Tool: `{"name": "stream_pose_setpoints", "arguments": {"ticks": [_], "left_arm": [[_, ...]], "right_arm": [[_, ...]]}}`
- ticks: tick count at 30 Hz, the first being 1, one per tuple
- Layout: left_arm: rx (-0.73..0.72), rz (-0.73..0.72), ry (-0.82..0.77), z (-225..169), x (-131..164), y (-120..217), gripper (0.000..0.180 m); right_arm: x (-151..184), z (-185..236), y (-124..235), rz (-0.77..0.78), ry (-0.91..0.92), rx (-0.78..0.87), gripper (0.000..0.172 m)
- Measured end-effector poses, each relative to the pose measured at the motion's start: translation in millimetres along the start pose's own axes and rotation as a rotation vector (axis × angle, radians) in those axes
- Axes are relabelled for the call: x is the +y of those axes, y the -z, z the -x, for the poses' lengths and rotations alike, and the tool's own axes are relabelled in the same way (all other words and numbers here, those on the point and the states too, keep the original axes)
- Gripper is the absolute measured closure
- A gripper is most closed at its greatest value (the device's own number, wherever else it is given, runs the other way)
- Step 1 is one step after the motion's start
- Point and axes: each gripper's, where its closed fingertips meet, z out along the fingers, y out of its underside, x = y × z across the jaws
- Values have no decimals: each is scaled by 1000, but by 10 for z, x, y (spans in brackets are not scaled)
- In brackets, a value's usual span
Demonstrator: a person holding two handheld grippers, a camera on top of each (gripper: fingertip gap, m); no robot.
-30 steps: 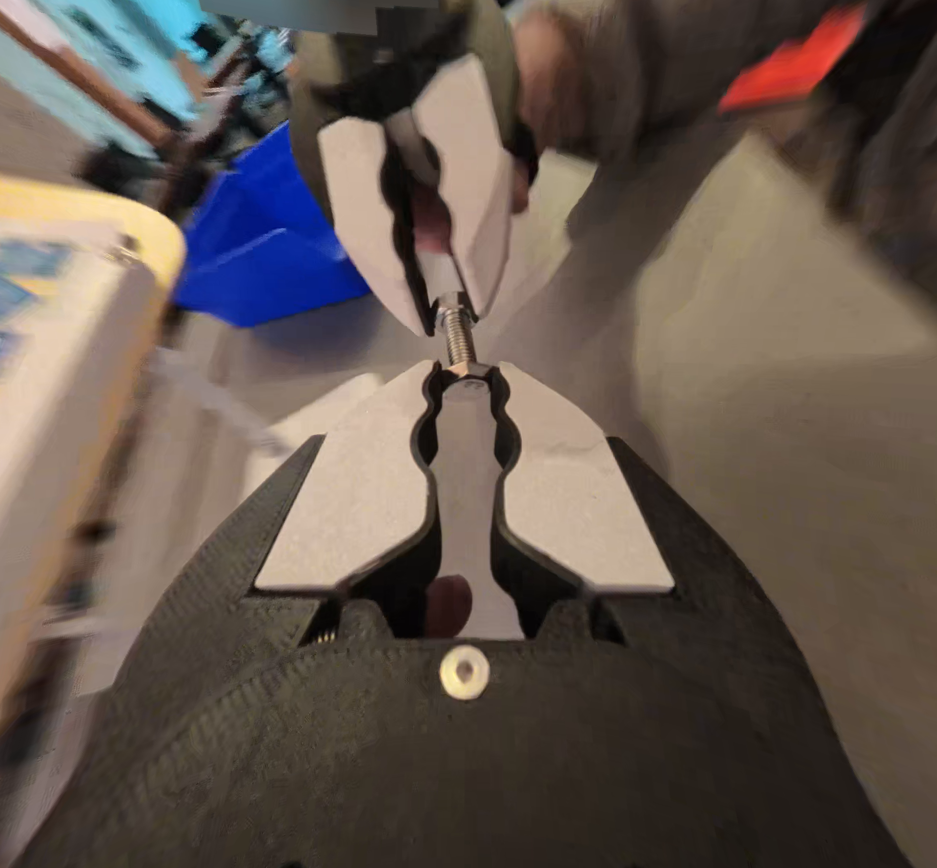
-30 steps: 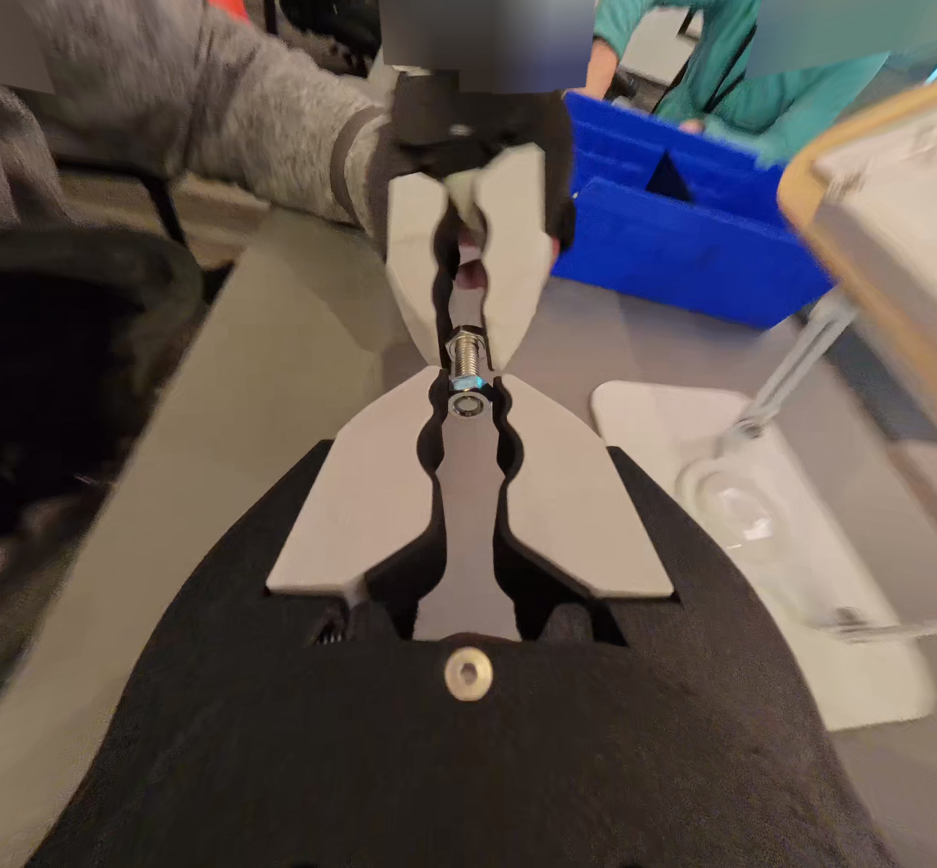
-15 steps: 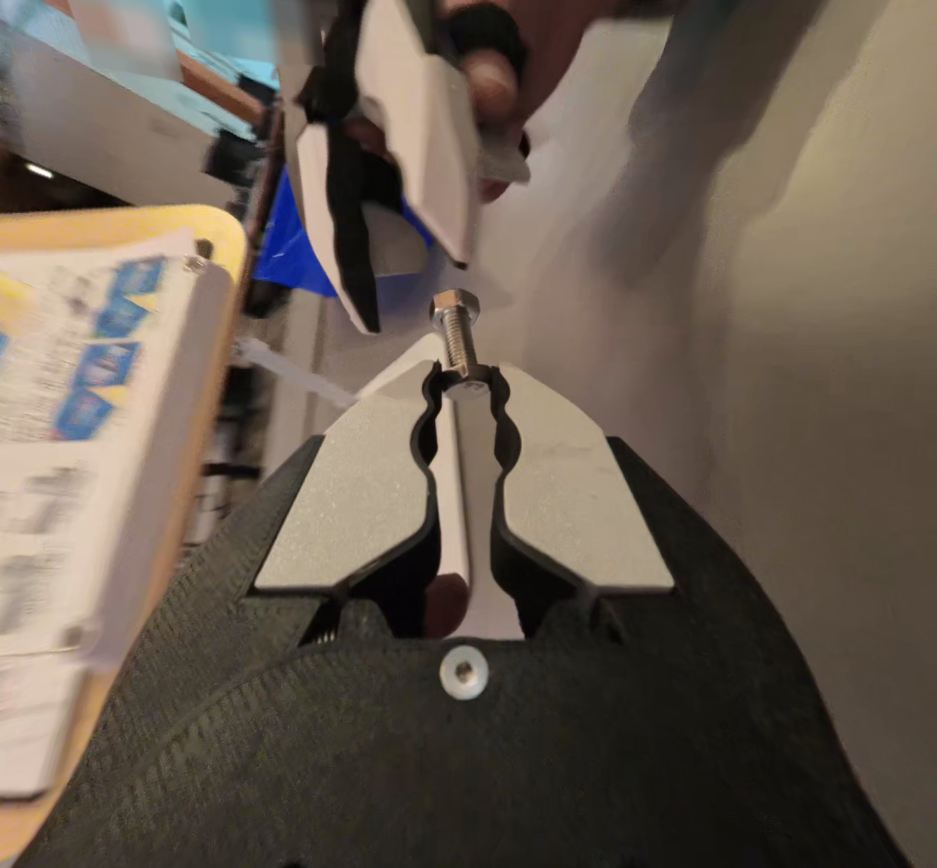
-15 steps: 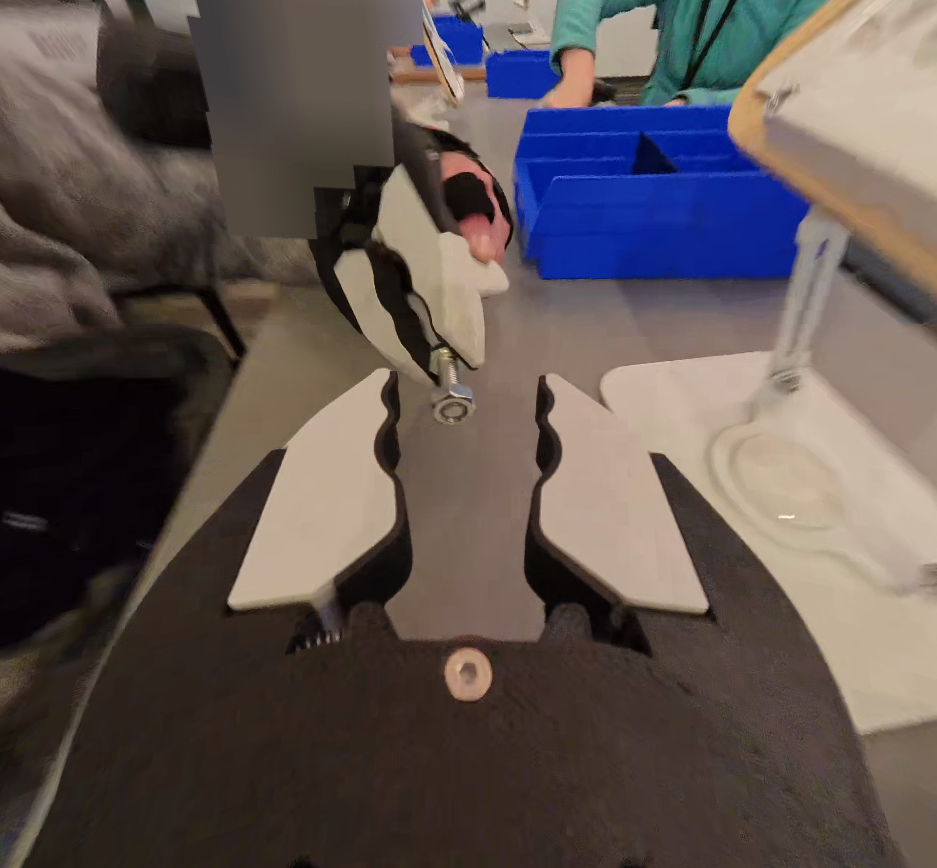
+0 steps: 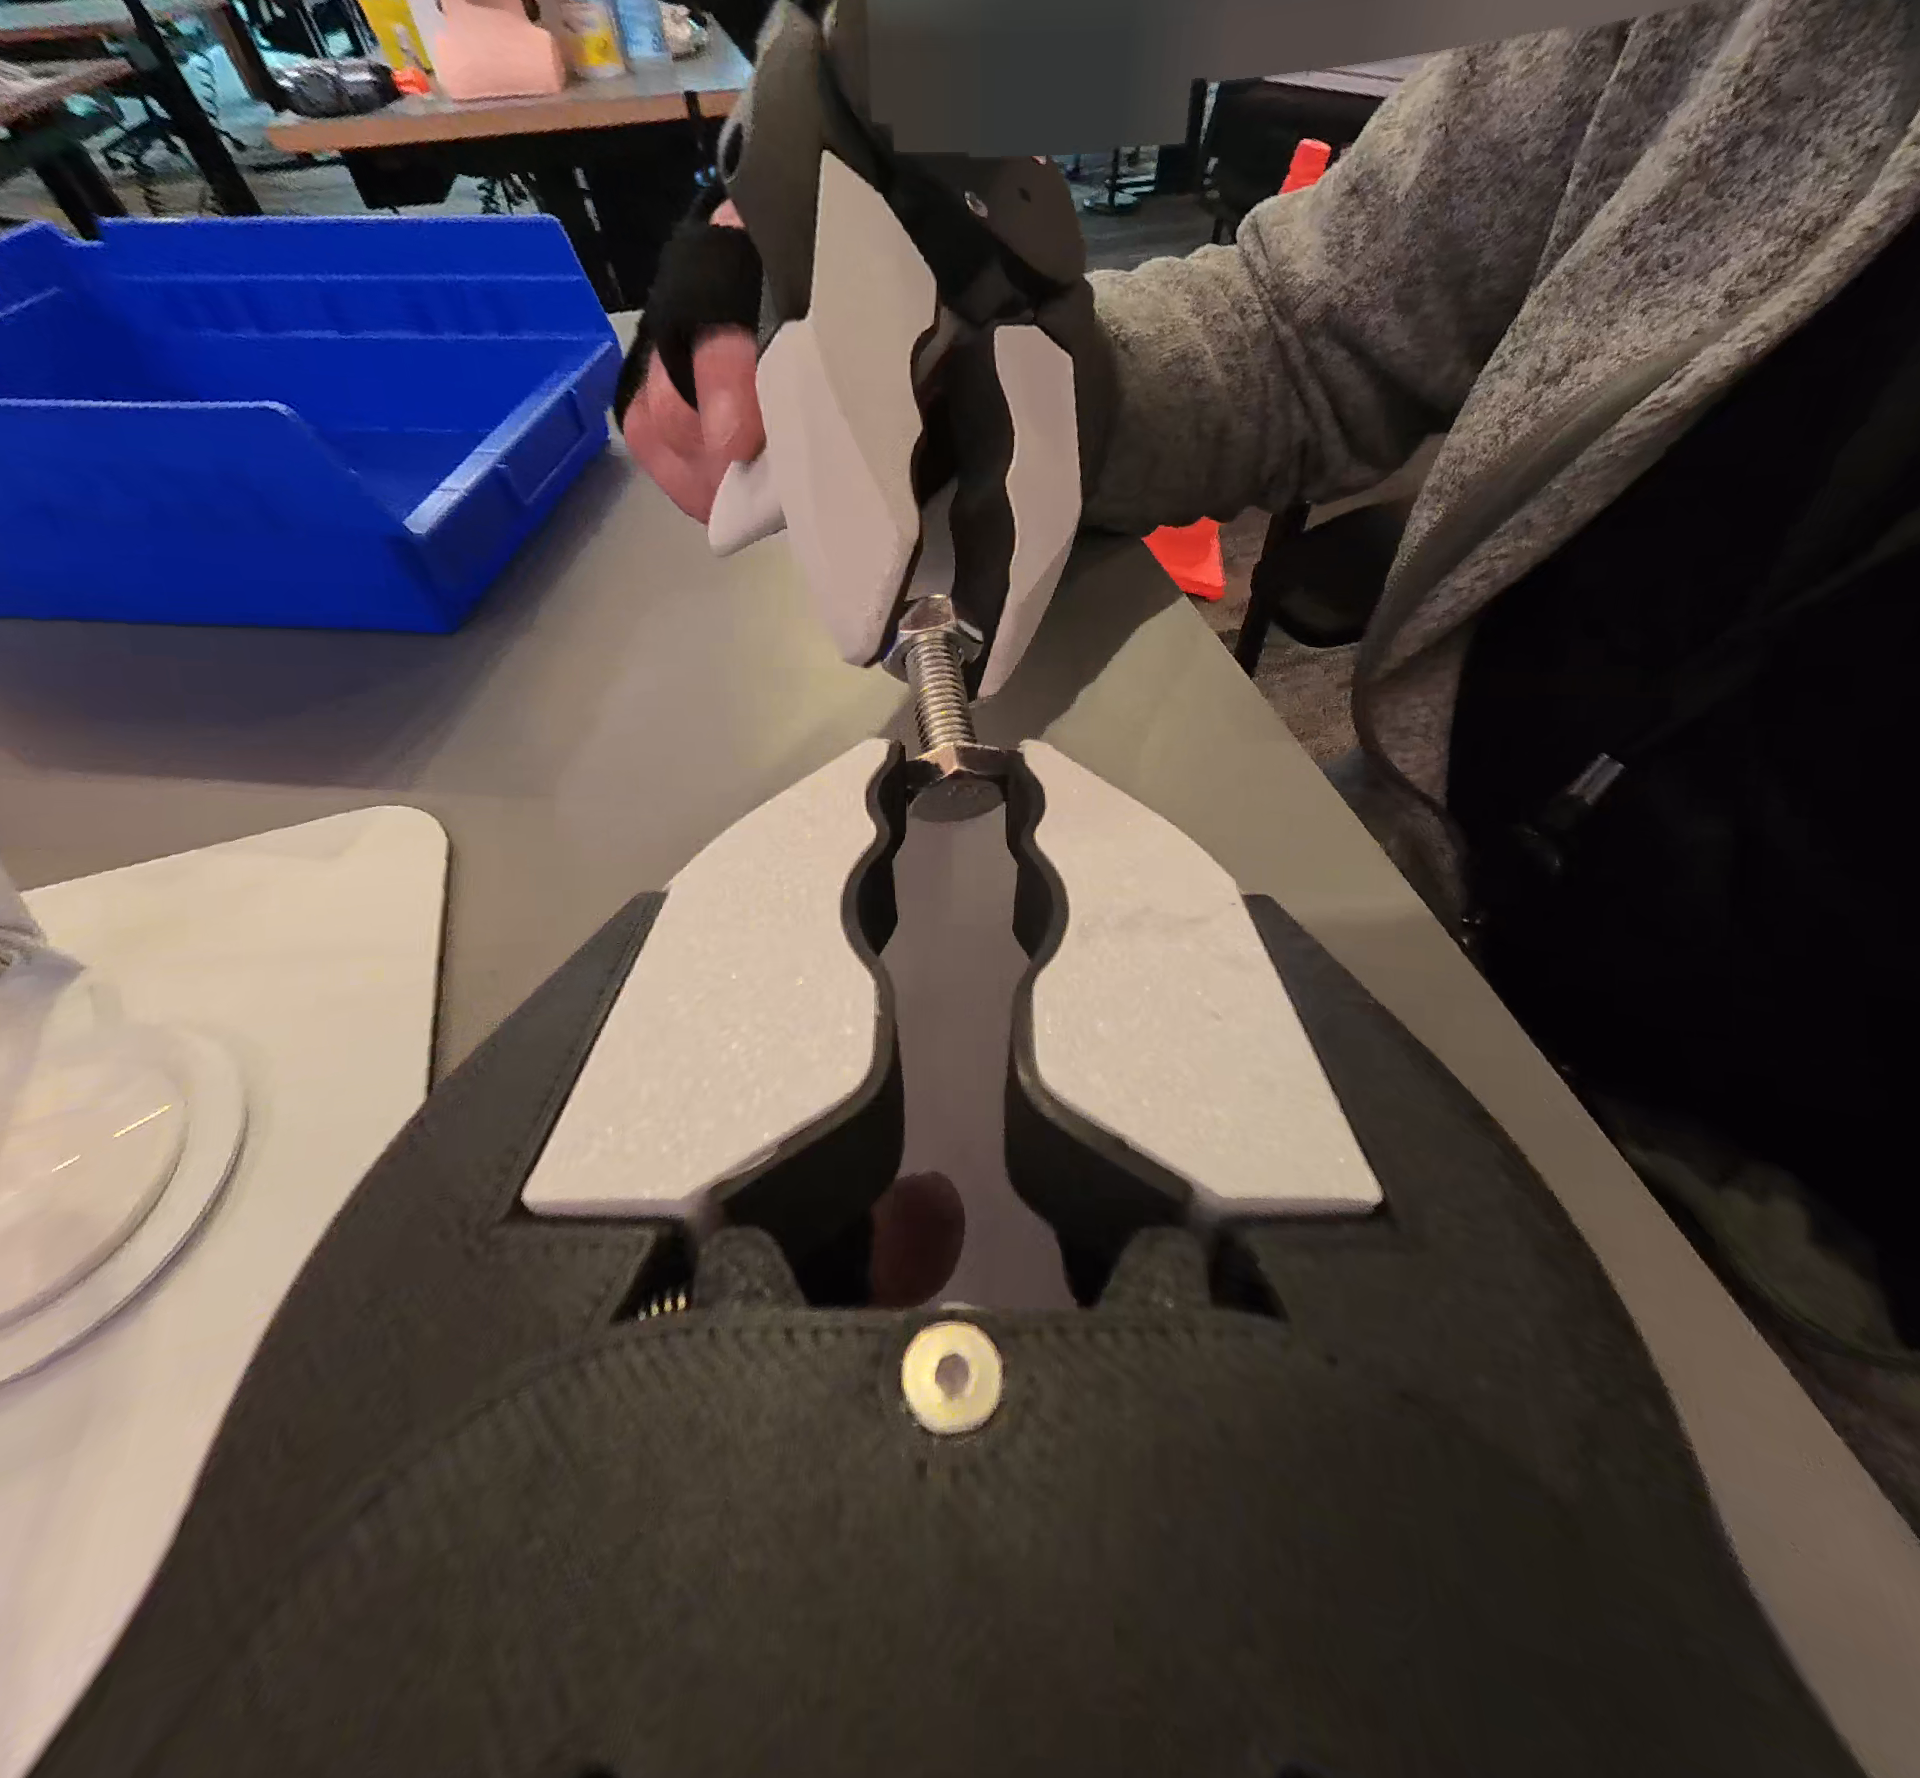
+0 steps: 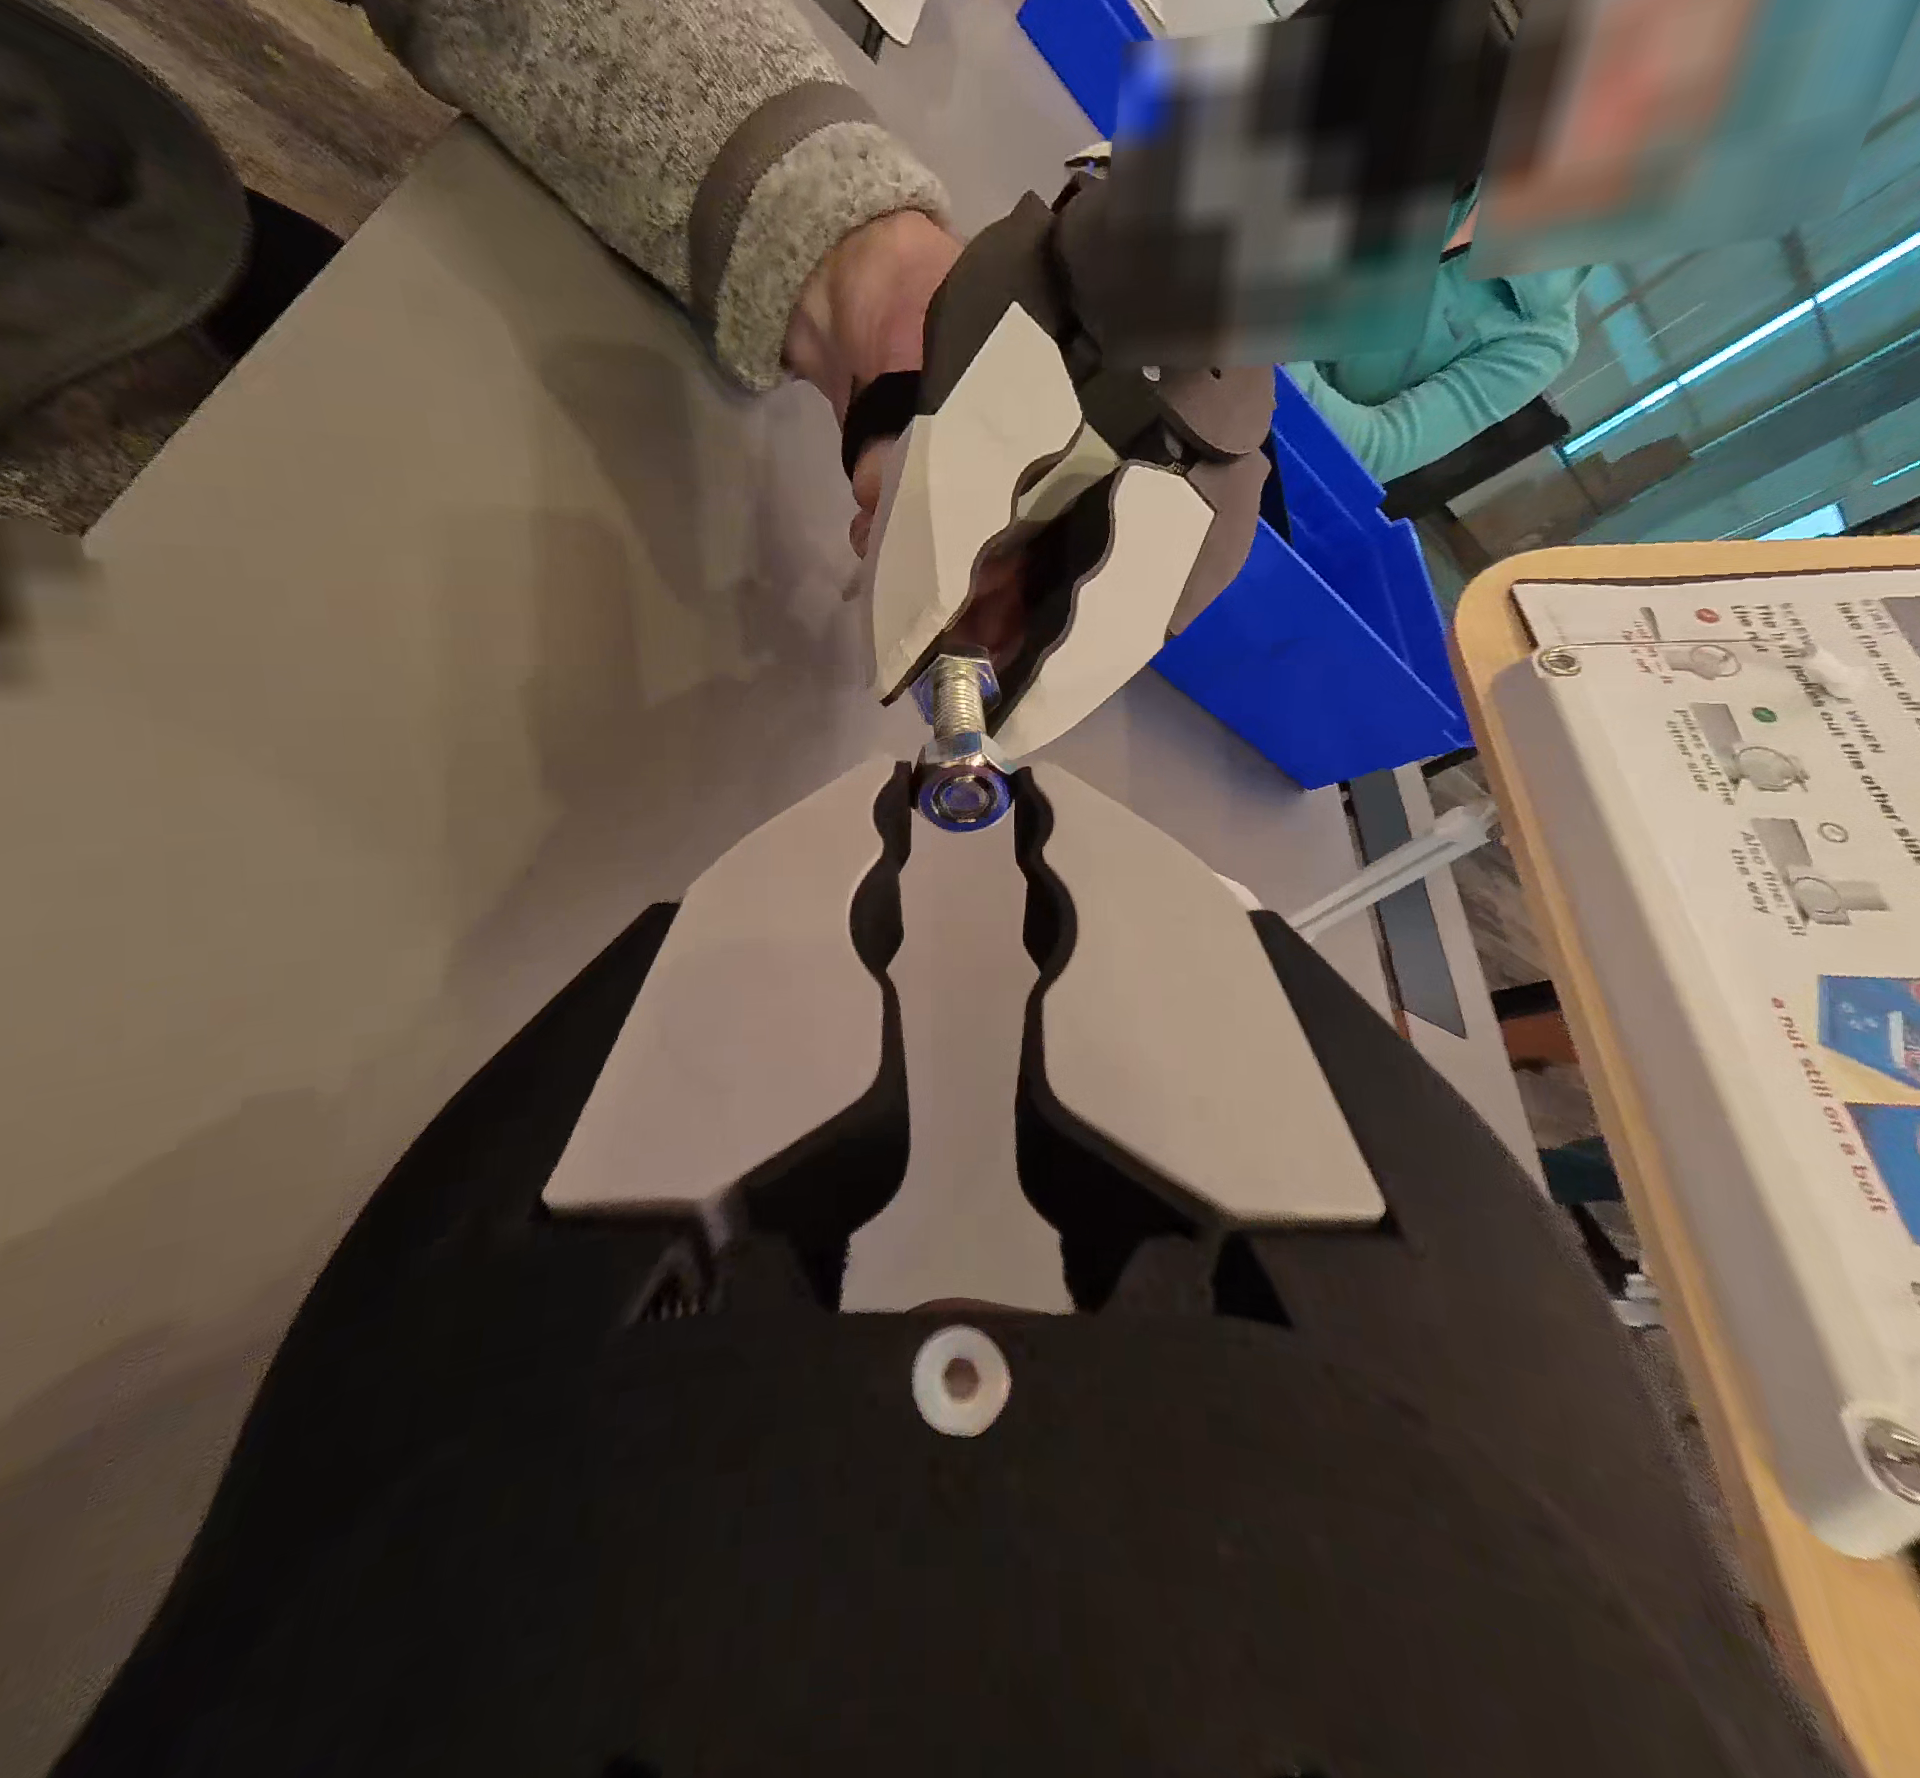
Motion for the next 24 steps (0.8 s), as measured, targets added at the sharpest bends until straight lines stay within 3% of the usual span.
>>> {"name": "stream_pose_setpoints", "arguments": {"ticks": [4,8,10,13,14,19,24], "left_arm": [[-79,72,-110,60,62,-12,163],[-311,266,-432,216,134,16,163],[-351,293,-491,243,125,21,163],[-364,264,-463,265,93,39,159],[-359,250,-428,274,79,53,148],[-229,72,-136,247,-45,109,127],[-6,-60,144,110,-88,31,137]], "right_arm": [[48,5,-13,-18,-178,-68,153],[145,-28,-49,-46,-414,-125,154],[158,-48,-45,-59,-451,-130,154],[146,-84,-25,-63,-421,-102,154],[145,-93,-15,-56,-397,-86,154],[58,-110,38,-76,-291,-37,154],[19,-106,49,-68,-213,-4,154]]}}
